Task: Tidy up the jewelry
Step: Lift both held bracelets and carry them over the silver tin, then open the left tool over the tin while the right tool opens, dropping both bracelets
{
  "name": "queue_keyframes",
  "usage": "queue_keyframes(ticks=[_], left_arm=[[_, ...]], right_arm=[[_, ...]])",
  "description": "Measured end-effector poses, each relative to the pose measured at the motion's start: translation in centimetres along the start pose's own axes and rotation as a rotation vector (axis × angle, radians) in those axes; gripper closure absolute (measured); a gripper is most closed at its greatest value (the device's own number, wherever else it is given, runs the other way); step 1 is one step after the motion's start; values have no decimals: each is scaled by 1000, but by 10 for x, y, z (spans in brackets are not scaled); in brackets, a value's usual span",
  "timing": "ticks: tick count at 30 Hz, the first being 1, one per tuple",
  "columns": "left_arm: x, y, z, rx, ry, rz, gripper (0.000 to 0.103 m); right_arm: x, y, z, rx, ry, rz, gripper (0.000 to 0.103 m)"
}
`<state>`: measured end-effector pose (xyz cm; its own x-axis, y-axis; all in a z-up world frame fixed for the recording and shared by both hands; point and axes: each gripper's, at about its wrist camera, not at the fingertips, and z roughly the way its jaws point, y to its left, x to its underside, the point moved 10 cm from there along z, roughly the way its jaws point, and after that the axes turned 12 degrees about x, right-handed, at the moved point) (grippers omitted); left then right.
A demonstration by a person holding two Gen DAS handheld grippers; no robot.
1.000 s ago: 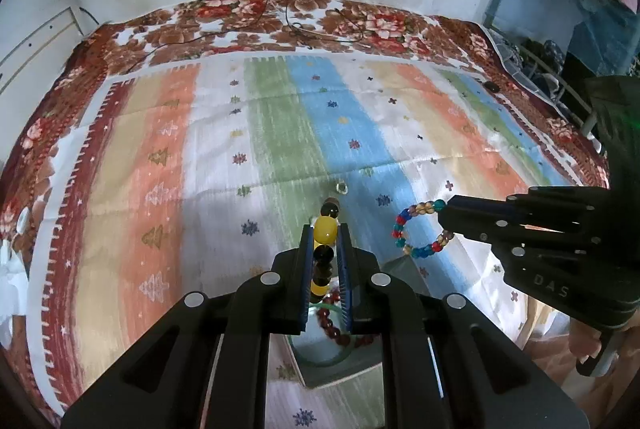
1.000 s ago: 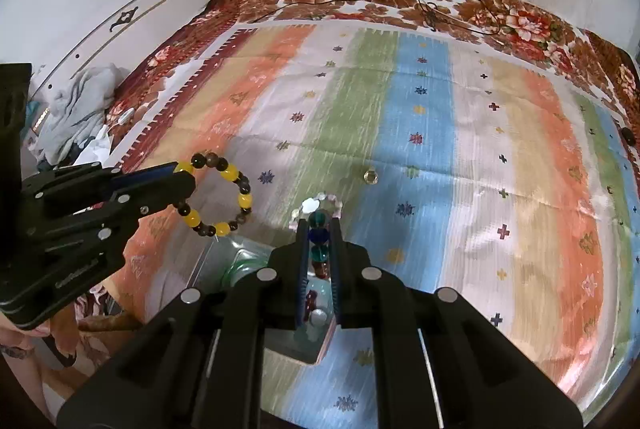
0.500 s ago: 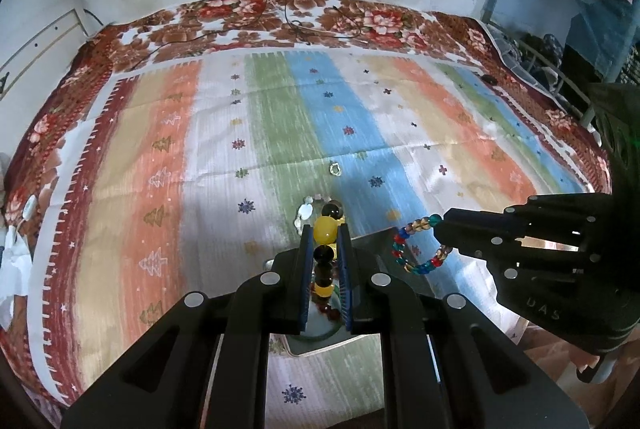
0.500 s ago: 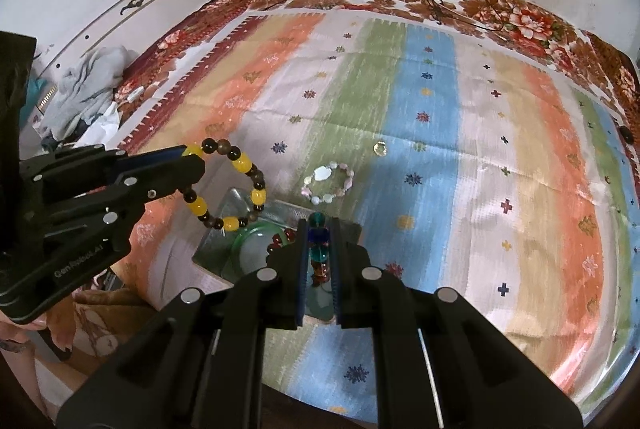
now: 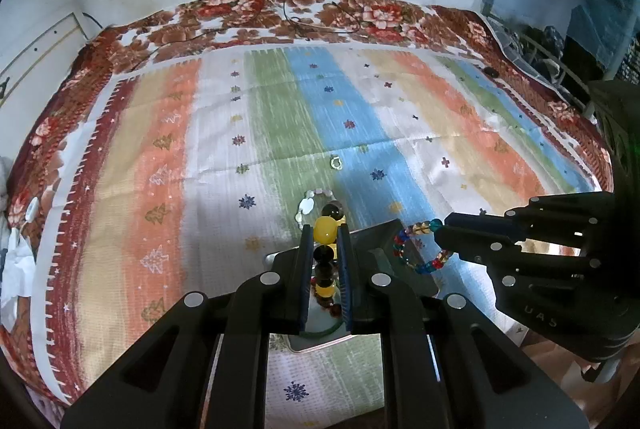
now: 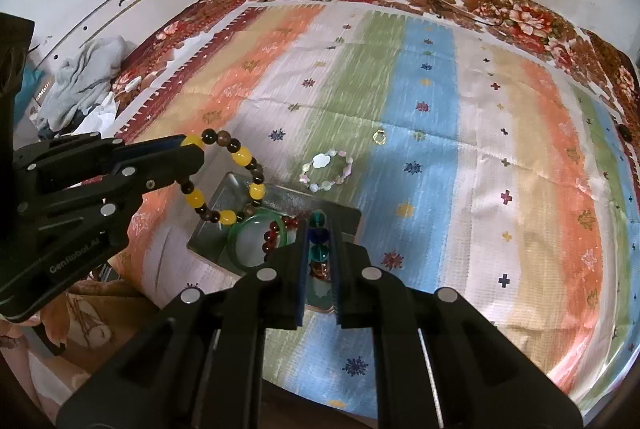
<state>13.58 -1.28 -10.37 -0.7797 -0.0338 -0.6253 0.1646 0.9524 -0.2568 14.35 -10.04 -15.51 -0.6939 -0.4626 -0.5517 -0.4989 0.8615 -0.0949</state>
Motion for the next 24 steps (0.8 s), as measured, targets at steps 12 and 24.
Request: queue_keyframes(ticks=[12,24], left_arm=[[-1,5,1,-23,0,7,78],[-6,13,18,-29,42,17,67]], right_arm=[[-9,-24,9,20,22,72,72],[-18,-44,28,37,49,103,65]])
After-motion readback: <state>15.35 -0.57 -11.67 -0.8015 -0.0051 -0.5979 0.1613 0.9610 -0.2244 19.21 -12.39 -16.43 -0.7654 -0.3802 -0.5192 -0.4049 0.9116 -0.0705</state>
